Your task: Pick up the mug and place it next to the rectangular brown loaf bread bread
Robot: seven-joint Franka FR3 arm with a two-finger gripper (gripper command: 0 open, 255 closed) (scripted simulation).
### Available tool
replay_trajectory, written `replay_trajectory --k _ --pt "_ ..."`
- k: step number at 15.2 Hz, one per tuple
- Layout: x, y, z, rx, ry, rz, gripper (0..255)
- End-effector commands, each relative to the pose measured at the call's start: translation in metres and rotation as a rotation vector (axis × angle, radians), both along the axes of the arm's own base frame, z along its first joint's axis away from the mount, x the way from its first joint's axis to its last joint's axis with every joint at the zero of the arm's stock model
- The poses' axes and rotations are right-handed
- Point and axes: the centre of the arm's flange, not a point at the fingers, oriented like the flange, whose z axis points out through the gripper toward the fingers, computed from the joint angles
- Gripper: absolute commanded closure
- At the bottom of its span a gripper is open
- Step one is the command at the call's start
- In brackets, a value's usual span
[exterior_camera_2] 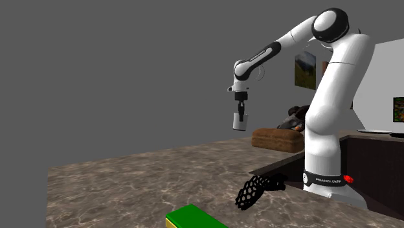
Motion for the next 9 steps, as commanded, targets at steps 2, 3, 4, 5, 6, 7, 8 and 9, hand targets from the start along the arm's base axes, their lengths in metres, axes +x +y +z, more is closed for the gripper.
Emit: replay_trajectory --k 2,3,4,5,6,7,8,9 --pt "0.0 0.0 -0.016 -0.001 -0.001 0.0 255" --pt "0.0 0.0 -0.021 -0.001 -0.001 0.0 255" --pt "0.0 0.0 -0.027 -0.001 -0.001 0.0 255" --pt "0.0 0.0 -0.032 -0.001 -0.001 0.0 255" --pt "0.0 0.0 -0.037 -0.001 -0.001 0.0 255" --pt "0.0 0.0 -0.042 -0.001 -0.001 0.0 255" --pt "0.0 0.0 -0.048 -0.001 -0.001 0.0 255" --pt "0.0 0.0 -0.053 -0.001 -0.001 0.0 255"
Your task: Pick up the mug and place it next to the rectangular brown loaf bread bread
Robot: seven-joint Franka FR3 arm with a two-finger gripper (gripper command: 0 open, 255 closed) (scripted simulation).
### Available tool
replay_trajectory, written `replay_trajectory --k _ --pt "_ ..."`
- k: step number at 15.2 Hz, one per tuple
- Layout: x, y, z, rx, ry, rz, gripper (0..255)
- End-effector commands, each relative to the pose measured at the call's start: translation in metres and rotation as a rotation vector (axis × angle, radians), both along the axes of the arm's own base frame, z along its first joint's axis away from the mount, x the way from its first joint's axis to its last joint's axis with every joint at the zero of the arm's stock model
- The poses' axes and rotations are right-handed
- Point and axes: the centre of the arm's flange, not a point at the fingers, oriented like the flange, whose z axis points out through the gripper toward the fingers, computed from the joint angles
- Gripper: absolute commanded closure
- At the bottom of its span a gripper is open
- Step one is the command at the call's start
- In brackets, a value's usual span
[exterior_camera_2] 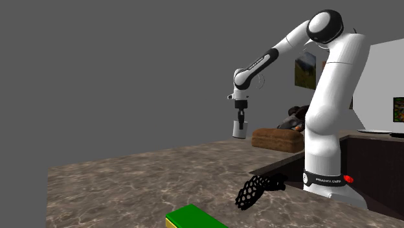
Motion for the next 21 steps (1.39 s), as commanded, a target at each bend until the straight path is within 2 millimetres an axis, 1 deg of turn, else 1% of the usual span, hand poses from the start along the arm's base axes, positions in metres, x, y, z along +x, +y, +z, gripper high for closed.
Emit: replay_trajectory --k 1,12,19,20,21 --pt "0.0 0.0 -0.01 -0.001 -0.001 0.0 255" --pt "0.0 0.0 -0.068 -0.001 -0.001 0.0 255" --pt "0.0 0.0 -0.068 -0.001 -0.001 0.0 255" --pt "0.0 0.0 -0.068 -0.001 -0.001 0.0 0" --pt "0.0 0.0 -0.068 -0.001 -0.001 0.0 0"
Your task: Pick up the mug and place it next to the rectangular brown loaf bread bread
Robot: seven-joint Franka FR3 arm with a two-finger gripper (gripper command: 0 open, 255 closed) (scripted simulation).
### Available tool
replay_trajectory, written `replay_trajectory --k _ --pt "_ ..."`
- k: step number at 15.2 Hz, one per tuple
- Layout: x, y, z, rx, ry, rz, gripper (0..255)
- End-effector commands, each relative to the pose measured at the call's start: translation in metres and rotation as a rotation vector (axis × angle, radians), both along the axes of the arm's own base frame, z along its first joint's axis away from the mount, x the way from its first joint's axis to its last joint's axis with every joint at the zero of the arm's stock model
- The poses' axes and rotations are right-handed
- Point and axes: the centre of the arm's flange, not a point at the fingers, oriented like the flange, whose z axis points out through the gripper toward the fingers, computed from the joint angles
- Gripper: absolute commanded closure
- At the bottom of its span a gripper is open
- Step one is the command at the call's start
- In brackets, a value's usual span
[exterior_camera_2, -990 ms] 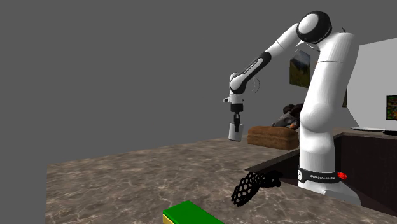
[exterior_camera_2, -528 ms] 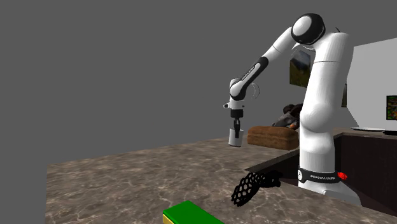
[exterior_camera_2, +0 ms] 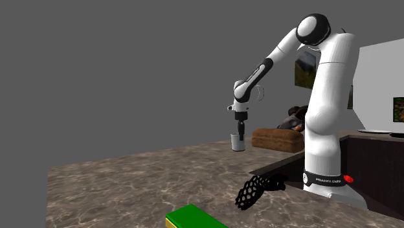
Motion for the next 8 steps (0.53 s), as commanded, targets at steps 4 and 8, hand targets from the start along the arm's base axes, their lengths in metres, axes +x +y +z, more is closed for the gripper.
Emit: replay_trajectory --k 4,8 --pt "0.0 0.0 0.0 0.0 0.0 0.0 0" --pt "0.0 0.003 0.05 0.0 0.0 0.0 0"
